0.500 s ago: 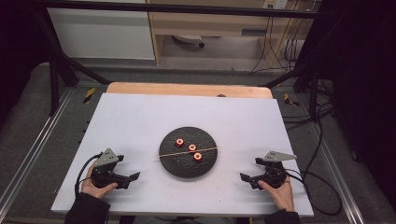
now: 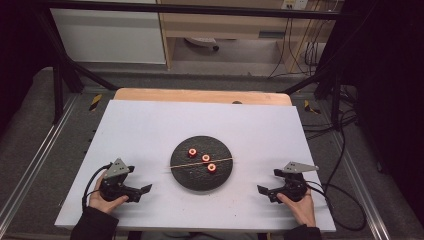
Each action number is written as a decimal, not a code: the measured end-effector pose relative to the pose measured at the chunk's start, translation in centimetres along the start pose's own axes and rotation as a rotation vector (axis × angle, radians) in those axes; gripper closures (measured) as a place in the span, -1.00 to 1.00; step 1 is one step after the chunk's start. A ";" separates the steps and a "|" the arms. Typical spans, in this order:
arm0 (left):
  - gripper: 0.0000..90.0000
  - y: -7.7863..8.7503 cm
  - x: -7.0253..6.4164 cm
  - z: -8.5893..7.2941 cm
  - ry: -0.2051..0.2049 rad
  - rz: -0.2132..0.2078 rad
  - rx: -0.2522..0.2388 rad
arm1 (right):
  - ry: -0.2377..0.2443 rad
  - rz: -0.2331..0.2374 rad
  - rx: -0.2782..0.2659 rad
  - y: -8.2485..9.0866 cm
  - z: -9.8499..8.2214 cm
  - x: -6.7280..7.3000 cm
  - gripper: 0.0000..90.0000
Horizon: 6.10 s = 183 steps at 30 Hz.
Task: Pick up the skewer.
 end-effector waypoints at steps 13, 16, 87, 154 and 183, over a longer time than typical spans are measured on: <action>-0.87 -0.5 -1.3 2.1 -0.006 -0.001 0.009 | -0.003 -0.002 0.004 -0.1 0.0 0.0 -0.99; -0.81 -0.5 -1.5 2.6 -0.004 0.005 0.007 | -0.004 -0.003 0.005 -0.1 0.0 0.0 -0.99; 0.65 -9.9 -5.6 8.9 -0.148 -0.125 0.222 | 0.001 0.004 0.019 -0.3 -0.1 0.0 -0.97; 0.97 -11.0 -13.2 11.9 -0.307 -0.201 0.212 | 0.679 -0.112 0.097 -2.2 6.4 8.1 -0.74; 0.97 -12.6 -15.7 12.5 -0.376 -0.256 0.259 | 1.157 -0.112 0.134 -3.6 5.2 8.5 0.56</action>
Point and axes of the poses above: each handheld gripper's, and its own axes: y roughly backward along the jaws, z roughly out of its top, x roughly to its left, the point moved 1 cm from there along -y, roughly forward along the jaws, and after that the axes turned 4 degrees about -z, right-handed, at the moved point
